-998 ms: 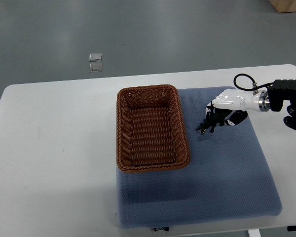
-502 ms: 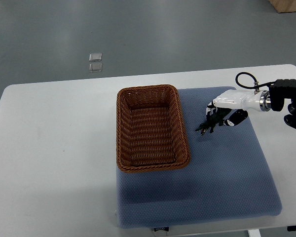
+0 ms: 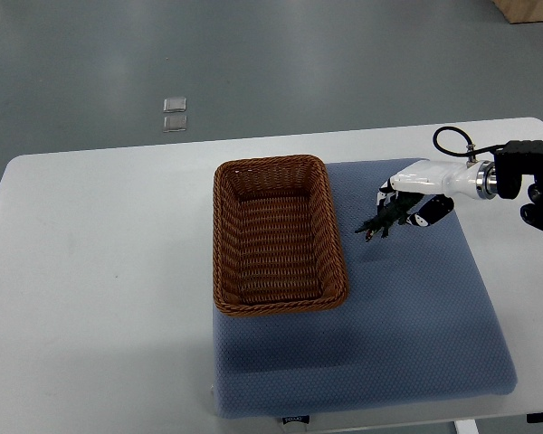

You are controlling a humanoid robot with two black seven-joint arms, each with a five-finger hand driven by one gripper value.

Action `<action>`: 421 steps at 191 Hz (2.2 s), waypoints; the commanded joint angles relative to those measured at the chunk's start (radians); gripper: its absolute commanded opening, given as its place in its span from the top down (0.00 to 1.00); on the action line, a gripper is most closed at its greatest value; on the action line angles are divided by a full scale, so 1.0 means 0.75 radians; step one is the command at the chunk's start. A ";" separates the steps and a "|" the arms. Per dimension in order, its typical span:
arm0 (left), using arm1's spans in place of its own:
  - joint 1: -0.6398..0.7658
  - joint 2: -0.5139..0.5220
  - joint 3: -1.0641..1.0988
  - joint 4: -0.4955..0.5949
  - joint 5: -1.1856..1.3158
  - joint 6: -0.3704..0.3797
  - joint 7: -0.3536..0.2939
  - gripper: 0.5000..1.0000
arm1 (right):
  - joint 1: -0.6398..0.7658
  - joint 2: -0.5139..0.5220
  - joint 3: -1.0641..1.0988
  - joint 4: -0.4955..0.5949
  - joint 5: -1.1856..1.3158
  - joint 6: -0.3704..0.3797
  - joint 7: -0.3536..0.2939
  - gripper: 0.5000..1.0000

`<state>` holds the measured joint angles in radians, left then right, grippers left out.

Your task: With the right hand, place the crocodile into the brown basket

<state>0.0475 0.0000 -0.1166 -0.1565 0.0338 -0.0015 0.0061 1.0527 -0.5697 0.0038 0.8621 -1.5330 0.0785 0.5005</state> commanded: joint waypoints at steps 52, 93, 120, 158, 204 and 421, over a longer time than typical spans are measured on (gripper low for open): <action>0.000 0.000 0.000 0.000 0.000 0.000 0.000 0.00 | 0.061 0.003 -0.001 0.000 0.058 0.061 0.006 1.00; 0.000 0.000 0.000 0.000 0.000 0.000 0.000 0.00 | 0.132 0.009 -0.001 -0.002 0.117 0.088 0.006 1.00; 0.000 0.000 0.000 0.000 0.000 0.000 0.000 0.00 | 0.194 0.027 0.001 0.000 0.136 0.106 0.008 1.00; 0.000 0.000 0.000 0.000 0.000 0.000 0.000 0.00 | 0.296 0.144 0.003 0.000 0.207 0.177 0.000 1.00; 0.000 0.000 0.000 0.000 0.000 0.000 0.000 0.00 | 0.292 0.377 0.083 0.002 0.222 0.182 -0.007 1.00; 0.000 0.000 0.000 0.000 0.000 0.000 0.000 0.00 | -0.050 0.220 0.467 -0.039 0.819 0.233 -0.258 0.14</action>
<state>0.0476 0.0000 -0.1166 -0.1565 0.0337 -0.0015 0.0061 1.0539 -0.3614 0.2986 0.8355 -1.1258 0.1954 0.3843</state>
